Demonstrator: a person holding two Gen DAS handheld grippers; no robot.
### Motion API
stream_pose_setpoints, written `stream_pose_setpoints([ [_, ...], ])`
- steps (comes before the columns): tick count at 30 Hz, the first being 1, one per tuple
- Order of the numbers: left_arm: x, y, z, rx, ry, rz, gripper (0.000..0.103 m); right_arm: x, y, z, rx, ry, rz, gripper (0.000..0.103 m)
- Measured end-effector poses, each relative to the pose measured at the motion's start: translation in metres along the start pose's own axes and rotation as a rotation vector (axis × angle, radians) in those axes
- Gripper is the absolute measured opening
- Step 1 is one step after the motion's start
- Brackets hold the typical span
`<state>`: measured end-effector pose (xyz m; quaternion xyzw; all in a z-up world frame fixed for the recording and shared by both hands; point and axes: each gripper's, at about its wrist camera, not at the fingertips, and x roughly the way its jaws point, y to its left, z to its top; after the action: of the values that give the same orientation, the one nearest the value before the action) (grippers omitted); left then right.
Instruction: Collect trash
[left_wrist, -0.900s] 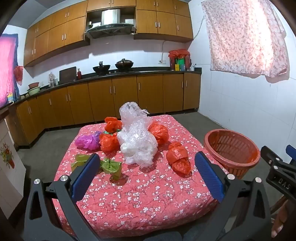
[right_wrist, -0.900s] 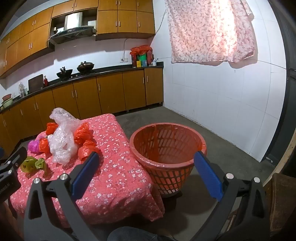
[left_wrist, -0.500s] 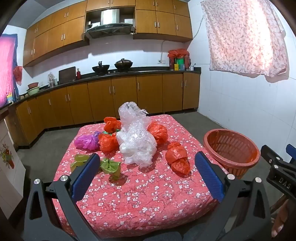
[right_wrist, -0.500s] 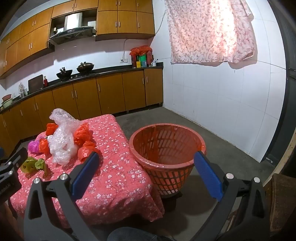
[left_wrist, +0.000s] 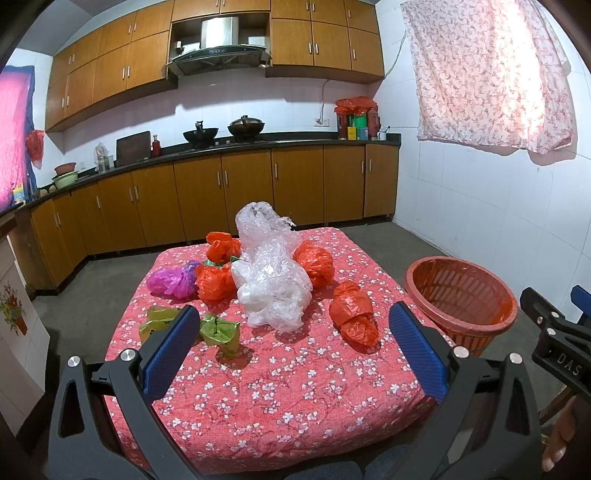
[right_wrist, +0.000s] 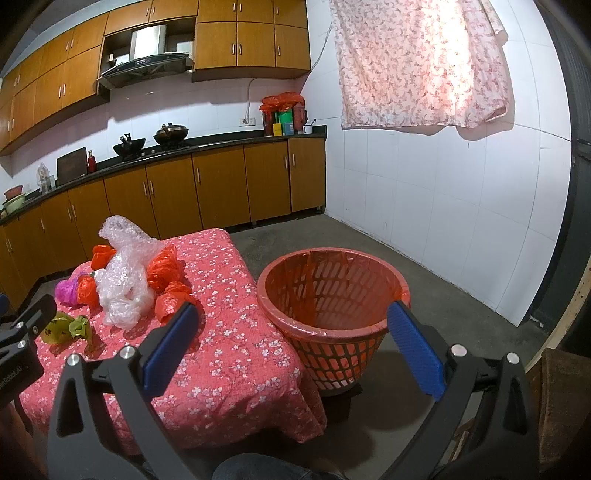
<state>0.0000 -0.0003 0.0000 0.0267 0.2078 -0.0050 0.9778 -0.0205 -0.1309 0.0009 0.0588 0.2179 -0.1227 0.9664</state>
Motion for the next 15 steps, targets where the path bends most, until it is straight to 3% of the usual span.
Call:
stream_pose_setpoints([
  [15, 0.0002, 0.0002, 0.0000, -0.002, 0.002, -0.001, 0.101, -0.0022, 0.0016, 0.0043, -0.006, -0.003, -0.004, 0.099],
])
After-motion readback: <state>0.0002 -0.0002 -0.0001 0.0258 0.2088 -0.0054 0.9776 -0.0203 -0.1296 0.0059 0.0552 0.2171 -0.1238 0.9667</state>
